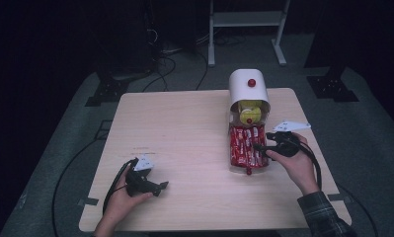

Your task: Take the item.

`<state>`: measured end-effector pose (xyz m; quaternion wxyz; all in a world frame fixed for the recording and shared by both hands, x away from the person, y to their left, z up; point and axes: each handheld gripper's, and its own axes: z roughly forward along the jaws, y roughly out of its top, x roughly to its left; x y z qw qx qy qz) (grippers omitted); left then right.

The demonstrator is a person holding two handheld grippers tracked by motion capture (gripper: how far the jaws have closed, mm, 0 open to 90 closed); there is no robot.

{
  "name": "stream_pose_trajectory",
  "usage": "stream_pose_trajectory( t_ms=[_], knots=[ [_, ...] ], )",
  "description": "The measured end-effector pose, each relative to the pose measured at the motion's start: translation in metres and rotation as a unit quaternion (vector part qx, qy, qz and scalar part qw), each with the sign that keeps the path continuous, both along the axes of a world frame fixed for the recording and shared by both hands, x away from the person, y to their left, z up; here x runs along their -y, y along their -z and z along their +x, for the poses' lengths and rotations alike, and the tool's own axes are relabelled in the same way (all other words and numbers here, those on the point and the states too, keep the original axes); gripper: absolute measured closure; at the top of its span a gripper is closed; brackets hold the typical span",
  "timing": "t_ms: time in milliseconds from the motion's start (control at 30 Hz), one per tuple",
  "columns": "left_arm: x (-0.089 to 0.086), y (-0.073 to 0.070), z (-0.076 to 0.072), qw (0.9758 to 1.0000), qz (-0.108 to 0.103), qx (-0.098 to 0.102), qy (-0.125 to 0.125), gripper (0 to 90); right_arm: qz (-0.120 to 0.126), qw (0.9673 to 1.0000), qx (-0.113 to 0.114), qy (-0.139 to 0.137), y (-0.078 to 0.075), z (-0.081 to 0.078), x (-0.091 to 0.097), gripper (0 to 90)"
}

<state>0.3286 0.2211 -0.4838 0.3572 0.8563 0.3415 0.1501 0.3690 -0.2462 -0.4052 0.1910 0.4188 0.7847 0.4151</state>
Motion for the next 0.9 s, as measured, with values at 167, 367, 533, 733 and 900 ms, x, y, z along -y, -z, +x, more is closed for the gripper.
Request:
stream_pose_trajectory(
  t_ms=[167, 367, 533, 733, 900],
  knots=[
    [0.000, 0.000, 0.000, 1.0000, 0.000, 0.000, 0.000, 0.0, 0.002, 1.0000, 0.001, -0.003, -0.002, 0.002, -0.005, 29.6],
    [0.000, 0.000, 0.000, 1.0000, 0.000, 0.000, 0.000, 0.0, -0.003, 1.0000, 0.001, -0.010, -0.001, 0.006, -0.012, 29.5],
    [0.000, 0.000, 0.000, 1.0000, 0.000, 0.000, 0.000, 0.0, -0.006, 0.9999, -0.001, -0.010, 0.000, 0.008, -0.015, 29.8],
    [0.000, 0.000, 0.000, 1.0000, 0.000, 0.000, 0.000, 0.0, -0.010, 0.9999, 0.001, -0.013, 0.003, 0.011, -0.018, 30.7],
    [0.000, 0.000, 0.000, 1.0000, 0.000, 0.000, 0.000, 0.0, -0.014, 0.9998, -0.001, -0.015, 0.005, 0.012, -0.019, 31.2]
  ],
)
